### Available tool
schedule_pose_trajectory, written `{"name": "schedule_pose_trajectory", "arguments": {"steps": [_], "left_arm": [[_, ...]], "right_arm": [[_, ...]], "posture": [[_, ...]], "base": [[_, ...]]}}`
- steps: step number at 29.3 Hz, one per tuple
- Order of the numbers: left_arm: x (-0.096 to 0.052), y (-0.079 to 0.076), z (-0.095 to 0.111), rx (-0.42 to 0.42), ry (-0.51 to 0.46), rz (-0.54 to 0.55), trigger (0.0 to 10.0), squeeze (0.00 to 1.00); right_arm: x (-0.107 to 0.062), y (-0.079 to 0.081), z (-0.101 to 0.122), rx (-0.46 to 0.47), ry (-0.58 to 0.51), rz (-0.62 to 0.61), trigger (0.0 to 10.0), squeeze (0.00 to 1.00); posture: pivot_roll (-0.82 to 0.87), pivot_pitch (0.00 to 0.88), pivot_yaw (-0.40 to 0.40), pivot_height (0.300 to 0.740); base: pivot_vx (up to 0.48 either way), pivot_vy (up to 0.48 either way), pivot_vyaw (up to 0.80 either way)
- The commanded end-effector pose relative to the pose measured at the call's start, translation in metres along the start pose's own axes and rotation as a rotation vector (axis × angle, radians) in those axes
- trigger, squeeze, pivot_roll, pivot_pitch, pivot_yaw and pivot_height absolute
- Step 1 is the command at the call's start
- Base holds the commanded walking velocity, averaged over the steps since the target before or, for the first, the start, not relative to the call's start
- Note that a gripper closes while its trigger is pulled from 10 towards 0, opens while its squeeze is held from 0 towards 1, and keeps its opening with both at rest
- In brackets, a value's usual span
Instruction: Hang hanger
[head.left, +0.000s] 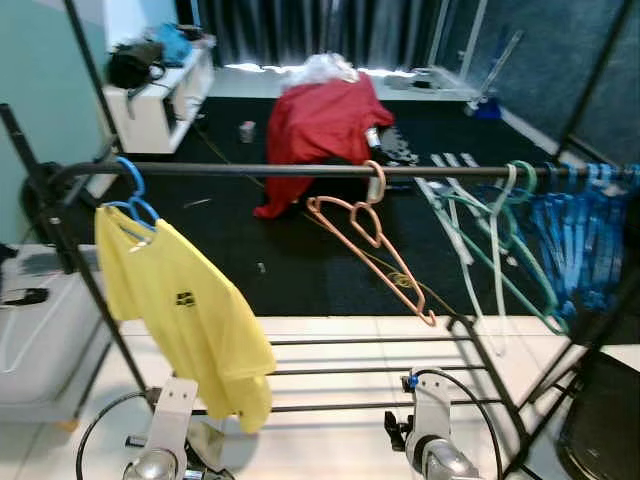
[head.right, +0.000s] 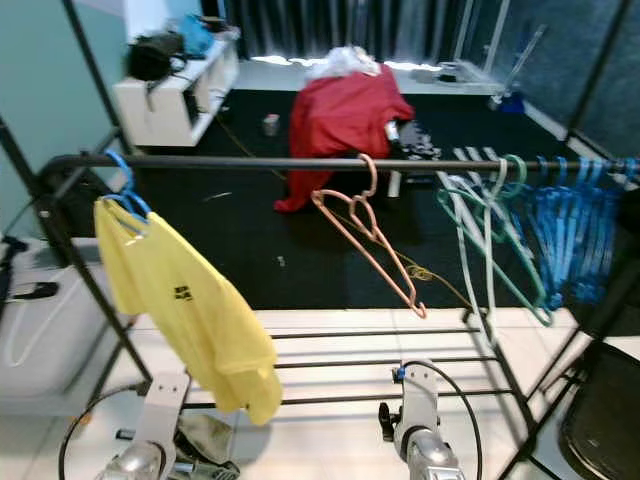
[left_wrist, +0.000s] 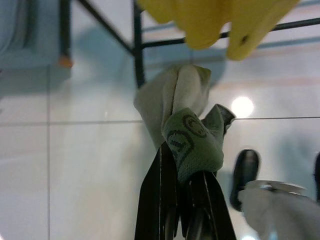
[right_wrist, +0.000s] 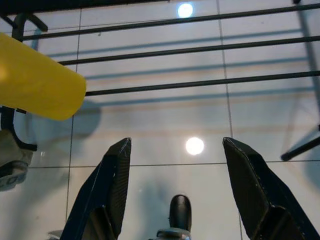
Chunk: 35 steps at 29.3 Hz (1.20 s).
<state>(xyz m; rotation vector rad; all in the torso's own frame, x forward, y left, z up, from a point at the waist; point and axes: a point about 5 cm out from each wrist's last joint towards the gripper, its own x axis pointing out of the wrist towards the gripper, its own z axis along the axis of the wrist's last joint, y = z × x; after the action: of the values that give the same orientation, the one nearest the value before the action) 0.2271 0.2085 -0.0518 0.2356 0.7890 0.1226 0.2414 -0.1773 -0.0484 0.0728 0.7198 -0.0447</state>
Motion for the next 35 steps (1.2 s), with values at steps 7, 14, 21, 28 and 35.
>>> {"name": "schedule_pose_trajectory", "arguments": {"steps": [7,14,21,28,35], "left_arm": [[0.002,-0.002,-0.001,-0.036,0.052,-0.011,10.0,0.00],[0.003,-0.001,0.001,-0.026,0.034,0.009,10.0,0.00],[0.002,0.004,-0.007,-0.029,0.067,-0.005,10.0,0.00],[0.002,0.005,-0.010,-0.029,0.083,-0.014,10.0,0.00],[0.001,0.005,-0.015,-0.030,0.095,-0.013,10.0,0.00]], "right_arm": [[-0.004,0.015,-0.026,-0.155,0.163,0.160,10.0,0.00],[-0.002,0.017,-0.022,-0.126,0.154,0.117,10.0,0.00],[-0.003,0.026,-0.026,-0.236,0.168,0.146,10.0,0.00],[-0.002,0.034,-0.025,-0.207,0.167,0.141,10.0,0.00],[-0.003,0.019,-0.027,-0.207,0.172,0.117,10.0,0.00]], "posture": [[0.01,0.000,-0.094,0.740],[0.01,0.000,-0.091,0.740],[0.01,0.000,-0.057,0.740],[0.02,0.000,-0.066,0.740],[0.02,0.000,-0.074,0.740]], "base": [[0.000,0.000,0.80],[0.000,0.000,0.80],[0.000,0.000,0.80],[0.000,0.000,0.80],[0.000,0.000,0.80]]}}
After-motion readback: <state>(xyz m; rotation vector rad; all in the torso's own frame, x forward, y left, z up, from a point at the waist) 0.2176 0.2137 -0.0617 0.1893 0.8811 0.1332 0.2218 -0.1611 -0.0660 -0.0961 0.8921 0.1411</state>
